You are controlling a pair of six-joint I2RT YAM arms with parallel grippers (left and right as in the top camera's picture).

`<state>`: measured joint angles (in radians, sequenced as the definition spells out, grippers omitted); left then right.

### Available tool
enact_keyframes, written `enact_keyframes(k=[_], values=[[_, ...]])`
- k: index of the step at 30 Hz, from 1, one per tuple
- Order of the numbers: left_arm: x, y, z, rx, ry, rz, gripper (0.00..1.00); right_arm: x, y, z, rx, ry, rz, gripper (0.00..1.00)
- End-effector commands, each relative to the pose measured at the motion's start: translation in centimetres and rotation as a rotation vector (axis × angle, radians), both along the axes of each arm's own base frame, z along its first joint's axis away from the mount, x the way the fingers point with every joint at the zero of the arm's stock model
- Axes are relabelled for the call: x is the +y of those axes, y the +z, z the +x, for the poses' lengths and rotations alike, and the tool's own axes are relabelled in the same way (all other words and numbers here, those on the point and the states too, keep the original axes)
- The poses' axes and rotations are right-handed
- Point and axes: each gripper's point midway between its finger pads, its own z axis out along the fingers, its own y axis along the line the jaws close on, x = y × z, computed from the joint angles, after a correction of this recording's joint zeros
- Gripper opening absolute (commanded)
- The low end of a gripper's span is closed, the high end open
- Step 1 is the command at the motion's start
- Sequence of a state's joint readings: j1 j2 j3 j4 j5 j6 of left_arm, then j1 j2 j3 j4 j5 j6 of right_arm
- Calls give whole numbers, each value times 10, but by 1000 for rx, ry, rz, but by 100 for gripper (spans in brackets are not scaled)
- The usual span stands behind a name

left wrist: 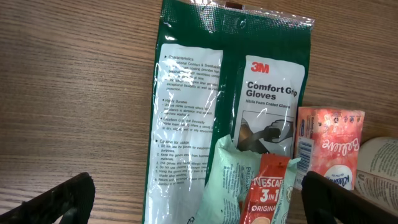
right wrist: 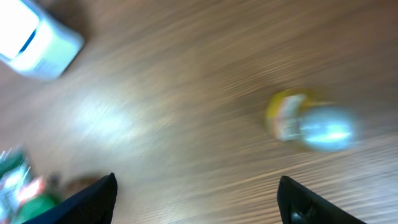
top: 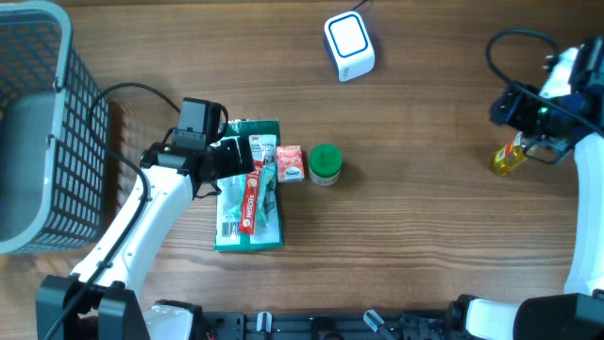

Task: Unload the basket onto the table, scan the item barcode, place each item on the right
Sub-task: 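Move the right gripper back over the green-lidded jar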

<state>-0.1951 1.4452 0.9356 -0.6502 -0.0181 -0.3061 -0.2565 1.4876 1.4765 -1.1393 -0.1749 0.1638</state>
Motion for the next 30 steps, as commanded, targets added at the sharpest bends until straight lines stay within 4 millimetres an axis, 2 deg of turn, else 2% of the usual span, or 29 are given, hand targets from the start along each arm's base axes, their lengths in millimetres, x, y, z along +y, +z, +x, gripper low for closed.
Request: enact_keyframes(k=[1, 4, 9, 13, 17, 20, 21, 24, 26, 30], values=[[1, 11, 5, -32, 18, -3, 100, 64, -9, -4, 13, 238, 155, 81], [1, 11, 5, -32, 18, -3, 100, 96, -21, -7, 32, 325, 160, 82], [1, 11, 5, -32, 18, -3, 100, 163, -38, -1, 6, 405, 160, 84], [1, 11, 5, -32, 18, -3, 100, 194, -57, 5, -10, 339, 41, 86], [1, 11, 5, -32, 18, -3, 100, 249, -71, 4, -73, 432, -44, 88], [1, 11, 5, -32, 18, -3, 100, 273, -83, 3, -96, 480, -102, 89], [1, 11, 5, -32, 18, -3, 100, 282, -95, 3, -97, 498, -150, 90], [1, 11, 5, -32, 18, -3, 100, 284, -116, 3, -70, 504, -228, 90], [1, 11, 5, -32, 18, -3, 100, 281, -130, 4, -42, 499, -265, 93], [1, 11, 5, -32, 18, -3, 100, 285, -154, 3, 6, 508, -261, 95]])
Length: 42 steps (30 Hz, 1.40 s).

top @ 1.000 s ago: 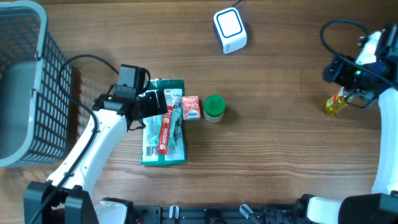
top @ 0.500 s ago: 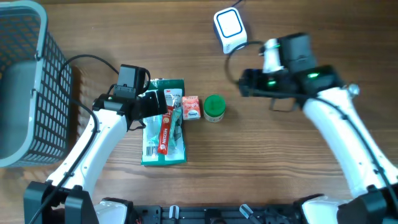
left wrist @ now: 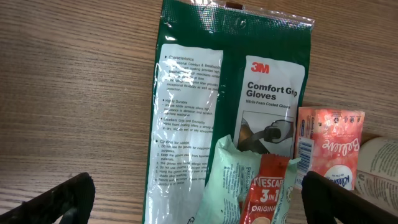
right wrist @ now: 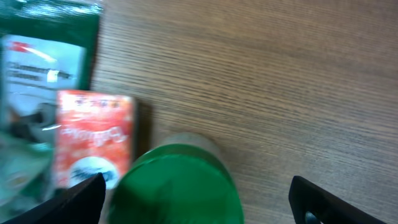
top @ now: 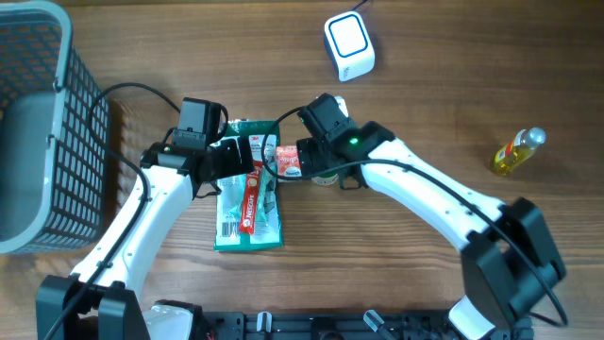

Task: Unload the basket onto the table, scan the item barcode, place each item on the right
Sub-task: 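Move the right gripper back over the green-lidded jar, then lower the right gripper onto the green-lidded jar to grasp it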

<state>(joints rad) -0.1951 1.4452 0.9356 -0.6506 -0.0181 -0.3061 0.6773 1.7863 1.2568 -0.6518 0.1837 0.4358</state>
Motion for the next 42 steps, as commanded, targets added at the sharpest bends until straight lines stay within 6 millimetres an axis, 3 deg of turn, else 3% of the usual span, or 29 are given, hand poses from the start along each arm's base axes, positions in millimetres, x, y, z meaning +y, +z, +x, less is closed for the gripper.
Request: enact_keyframes(k=[1, 15, 18, 24, 30, 33, 35, 38, 42], values=[[1, 11, 5, -32, 18, -3, 100, -3, -22, 2, 26, -22, -30, 95], [1, 11, 5, -32, 18, -3, 100, -10, -28, -10, 81, -40, -53, 82], [1, 11, 5, -33, 18, -3, 100, -21, -29, -12, 90, -54, -97, 74], [1, 11, 5, -32, 18, -3, 100, -47, -31, -19, 159, -127, -128, 73], [1, 11, 5, -32, 18, -3, 100, -67, -24, -23, 189, -165, -145, 74], [1, 11, 5, -32, 18, -3, 100, -67, -22, -24, 207, -167, -112, 78], [1, 11, 5, -33, 18, -3, 100, -66, -22, -24, 223, -169, -89, 82], [1, 11, 5, -33, 18, -3, 100, -67, -23, -24, 243, -179, -60, 100], [1, 11, 5, -32, 18, -3, 100, -66, -23, -24, 251, -185, -43, 98]])
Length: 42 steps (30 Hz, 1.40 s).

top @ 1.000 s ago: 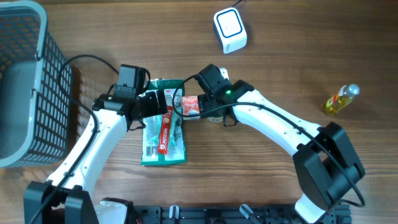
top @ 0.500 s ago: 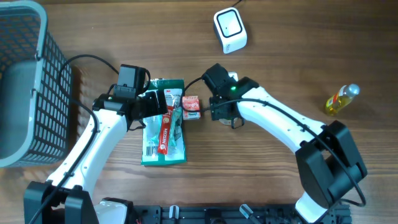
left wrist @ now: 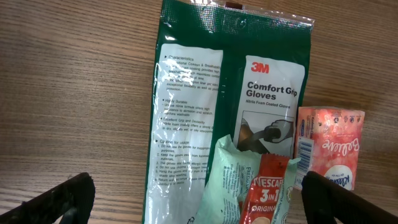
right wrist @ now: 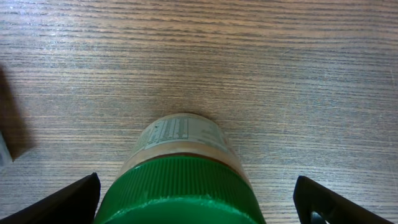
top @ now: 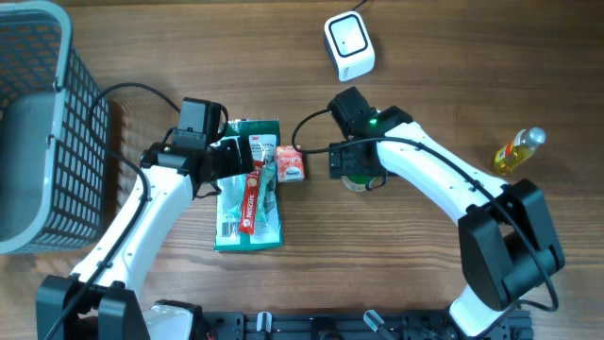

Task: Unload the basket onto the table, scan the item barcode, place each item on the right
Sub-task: 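Lower the right gripper onto the green-lidded jar to grasp it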

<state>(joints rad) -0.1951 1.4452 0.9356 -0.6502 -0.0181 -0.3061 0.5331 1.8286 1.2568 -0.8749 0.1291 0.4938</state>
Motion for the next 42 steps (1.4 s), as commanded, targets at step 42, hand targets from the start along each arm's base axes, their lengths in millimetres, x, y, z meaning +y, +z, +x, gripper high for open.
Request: enact_keyframes(k=[42], values=[[1, 11, 5, -32, 18, -3, 100, -8, -4, -18, 59, -39, -9, 86]])
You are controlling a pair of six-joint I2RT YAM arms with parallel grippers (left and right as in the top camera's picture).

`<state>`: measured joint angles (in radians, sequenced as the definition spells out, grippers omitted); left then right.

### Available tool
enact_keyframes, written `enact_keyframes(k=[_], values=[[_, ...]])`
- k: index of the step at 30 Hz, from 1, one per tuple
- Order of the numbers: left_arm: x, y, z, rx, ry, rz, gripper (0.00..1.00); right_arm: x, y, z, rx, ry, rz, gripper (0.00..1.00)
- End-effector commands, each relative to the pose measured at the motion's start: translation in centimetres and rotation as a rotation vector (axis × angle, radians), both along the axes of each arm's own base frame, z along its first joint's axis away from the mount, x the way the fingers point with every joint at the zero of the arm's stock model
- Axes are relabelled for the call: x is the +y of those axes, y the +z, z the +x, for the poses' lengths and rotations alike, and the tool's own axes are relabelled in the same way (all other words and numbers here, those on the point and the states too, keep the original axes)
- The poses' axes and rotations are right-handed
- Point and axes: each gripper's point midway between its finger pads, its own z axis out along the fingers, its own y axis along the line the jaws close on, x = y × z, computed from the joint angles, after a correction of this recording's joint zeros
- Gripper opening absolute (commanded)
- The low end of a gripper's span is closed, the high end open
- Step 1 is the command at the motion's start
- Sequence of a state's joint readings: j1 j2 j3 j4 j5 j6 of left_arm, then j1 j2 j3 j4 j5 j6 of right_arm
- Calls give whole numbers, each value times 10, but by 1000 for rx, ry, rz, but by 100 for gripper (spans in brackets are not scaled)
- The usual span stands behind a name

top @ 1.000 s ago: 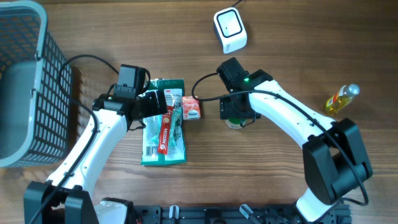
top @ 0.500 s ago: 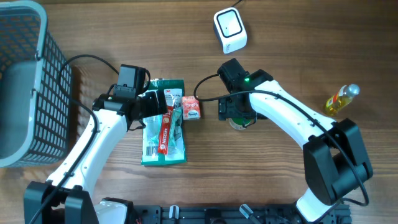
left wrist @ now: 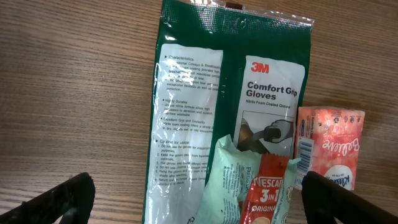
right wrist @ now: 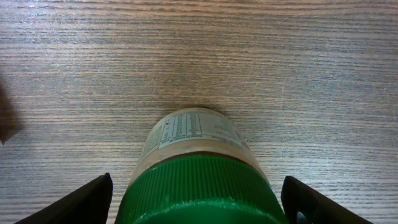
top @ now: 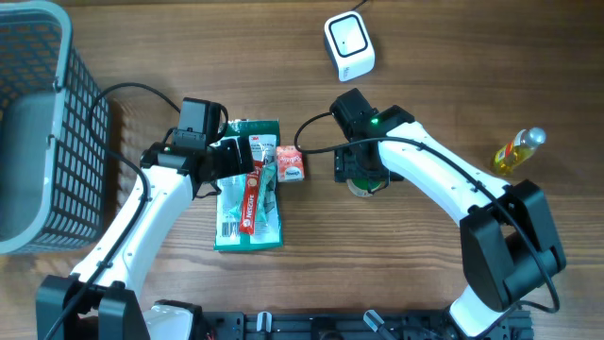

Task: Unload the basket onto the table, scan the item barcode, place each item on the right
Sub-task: 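Lower the right gripper onto the green-lidded jar to grasp it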

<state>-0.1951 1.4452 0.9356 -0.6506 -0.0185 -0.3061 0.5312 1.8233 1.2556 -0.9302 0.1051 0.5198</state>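
Observation:
A green-lidded jar [right wrist: 199, 186] with a printed label stands on the table, right of the pile. My right gripper [top: 360, 173] is down over it, its fingers [right wrist: 93, 202] pressed against both sides of the lid. The white scanner [top: 349, 42] sits at the back. My left gripper [left wrist: 199, 176] hangs open over a green glove package [left wrist: 205, 99], a mint packet [left wrist: 225, 180] and a red Nescafe sachet [left wrist: 266, 190]. A pink tissue pack [left wrist: 329, 146] lies beside them.
A grey mesh basket [top: 38, 123] fills the far left. A small yellow bottle [top: 517, 151] lies at the right edge. The wooden table [top: 425, 274] runs to the front edge.
My right gripper's fingers have narrowed onto the jar's lid, and the jar now sits centred between them. The left arm and the pile are unchanged.
My right gripper was first at the far right by the yellow bottle, with the jar next to the tissue pack. Then it was over the jar. Later the jar stood further right, apart from the pack, between open fingers. Now they grip the lid.

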Motion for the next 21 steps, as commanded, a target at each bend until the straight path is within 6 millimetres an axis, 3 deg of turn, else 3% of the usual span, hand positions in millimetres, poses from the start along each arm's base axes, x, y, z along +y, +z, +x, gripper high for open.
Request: enact_keyframes(k=[1, 7, 21], values=[[1, 11, 5, -33, 18, -3, 100, -4, -6, -4, 0, -14, -6, 86], [1, 11, 5, -33, 18, -3, 100, -4, -17, -7, -3, -12, 4, 86], [1, 11, 5, -32, 18, -3, 100, -1, -17, -1, -29, -12, 19, 83]])
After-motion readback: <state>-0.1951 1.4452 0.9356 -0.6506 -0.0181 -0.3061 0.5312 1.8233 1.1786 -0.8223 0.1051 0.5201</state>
